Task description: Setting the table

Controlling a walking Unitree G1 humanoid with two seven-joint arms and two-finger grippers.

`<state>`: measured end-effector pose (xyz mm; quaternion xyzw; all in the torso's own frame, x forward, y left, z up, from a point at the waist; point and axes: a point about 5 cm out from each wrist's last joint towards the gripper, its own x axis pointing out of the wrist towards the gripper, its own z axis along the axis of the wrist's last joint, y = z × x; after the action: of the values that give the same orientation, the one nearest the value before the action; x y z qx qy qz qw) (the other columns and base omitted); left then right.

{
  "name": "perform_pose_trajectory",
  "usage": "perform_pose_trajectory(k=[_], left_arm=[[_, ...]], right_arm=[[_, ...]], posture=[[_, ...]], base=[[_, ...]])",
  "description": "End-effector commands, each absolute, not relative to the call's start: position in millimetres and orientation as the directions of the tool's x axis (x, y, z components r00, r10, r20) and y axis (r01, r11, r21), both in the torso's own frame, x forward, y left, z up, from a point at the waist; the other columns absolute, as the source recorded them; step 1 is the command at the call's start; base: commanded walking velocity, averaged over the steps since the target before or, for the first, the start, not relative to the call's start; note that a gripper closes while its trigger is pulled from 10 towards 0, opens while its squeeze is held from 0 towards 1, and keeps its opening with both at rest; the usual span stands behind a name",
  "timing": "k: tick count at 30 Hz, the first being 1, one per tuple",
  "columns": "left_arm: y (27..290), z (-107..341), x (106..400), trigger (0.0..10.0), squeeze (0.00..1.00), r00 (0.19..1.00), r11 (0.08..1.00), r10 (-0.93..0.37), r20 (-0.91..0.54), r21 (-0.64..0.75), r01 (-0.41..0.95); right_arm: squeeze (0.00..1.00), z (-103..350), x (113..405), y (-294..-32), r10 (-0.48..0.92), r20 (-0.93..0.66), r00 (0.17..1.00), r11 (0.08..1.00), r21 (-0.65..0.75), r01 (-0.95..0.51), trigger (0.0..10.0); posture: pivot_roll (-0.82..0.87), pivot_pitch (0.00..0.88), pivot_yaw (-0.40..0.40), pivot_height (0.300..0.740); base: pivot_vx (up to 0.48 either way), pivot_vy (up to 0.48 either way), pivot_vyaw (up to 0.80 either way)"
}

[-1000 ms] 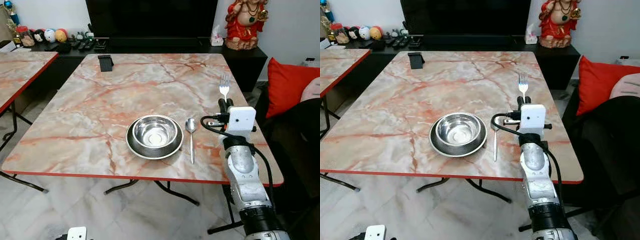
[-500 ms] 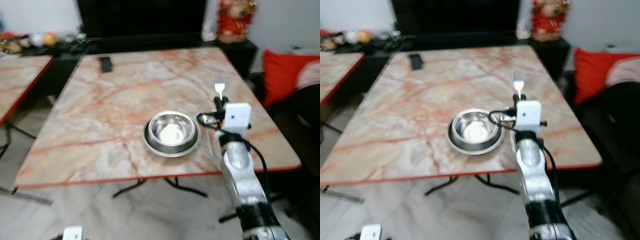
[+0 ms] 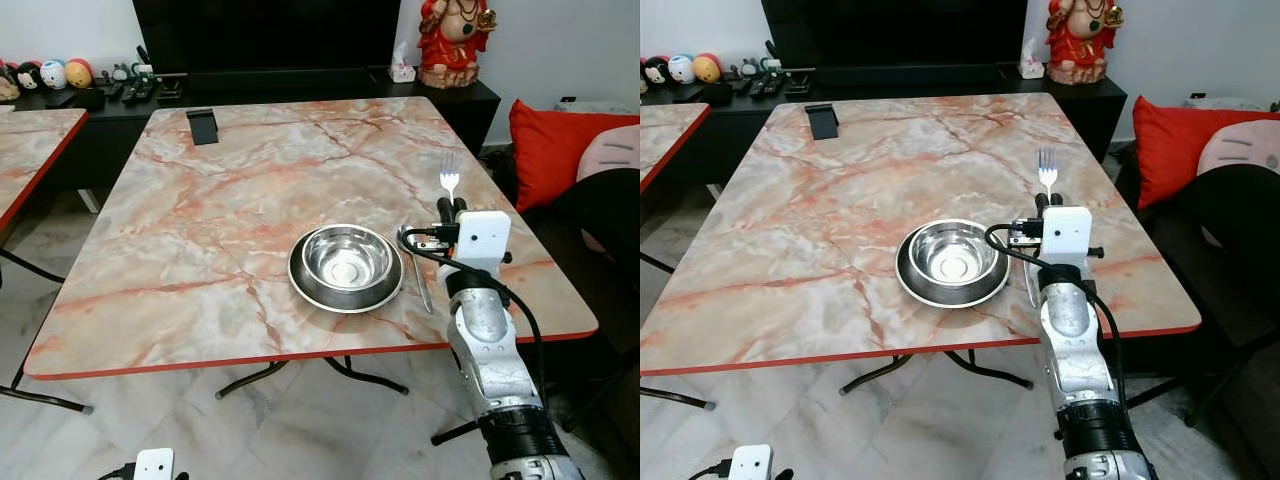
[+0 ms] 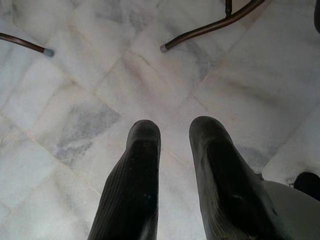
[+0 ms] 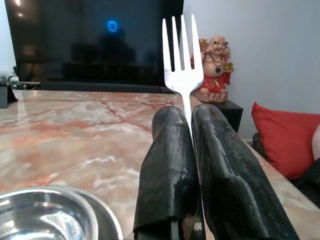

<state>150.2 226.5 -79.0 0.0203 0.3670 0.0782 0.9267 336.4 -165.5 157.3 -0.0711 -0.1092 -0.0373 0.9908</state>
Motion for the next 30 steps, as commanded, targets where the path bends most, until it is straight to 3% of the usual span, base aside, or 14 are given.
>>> perform_pose_trajectory(k=[1, 16, 26, 30], left_arm=[[226.2, -80.5, 147.5, 10.0, 0.00, 0.709, 0.987, 0.157, -0.688, 0.092, -0.129], [226.0, -81.9, 145.5, 10.0, 0.00, 0.700, 0.987, 0.158, -0.696, 0.094, -0.130], [224.0, -82.3, 146.2, 10.0, 0.00, 0.700, 0.987, 0.157, -0.697, 0.092, -0.129], [224.3, -83.7, 143.7, 10.0, 0.00, 0.691, 0.988, 0.154, -0.706, 0.092, -0.126]], right_arm=[[0.00, 163.7, 339.4, -168.0, -0.061, 0.239, 0.969, 0.987, -0.127, 0.094, 10.0], [0.00, 163.4, 340.2, -166.1, -0.055, 0.232, 0.971, 0.991, -0.107, 0.082, 10.0], [0.00, 166.6, 341.3, -168.5, -0.052, 0.230, 0.972, 0.990, -0.115, 0.080, 10.0], [0.00, 163.1, 345.9, -176.0, -0.069, 0.126, 0.990, 0.993, -0.090, 0.081, 10.0]], posture=[[0.01, 0.000, 0.024, 0.740], [0.01, 0.000, 0.024, 0.740], [0.00, 0.000, 0.025, 0.740], [-0.01, 0.000, 0.028, 0.740]], base=[[0.251, 0.000, 0.00], [0.270, 0.000, 0.00], [0.000, 0.000, 0.00], [0.000, 0.000, 0.00]])
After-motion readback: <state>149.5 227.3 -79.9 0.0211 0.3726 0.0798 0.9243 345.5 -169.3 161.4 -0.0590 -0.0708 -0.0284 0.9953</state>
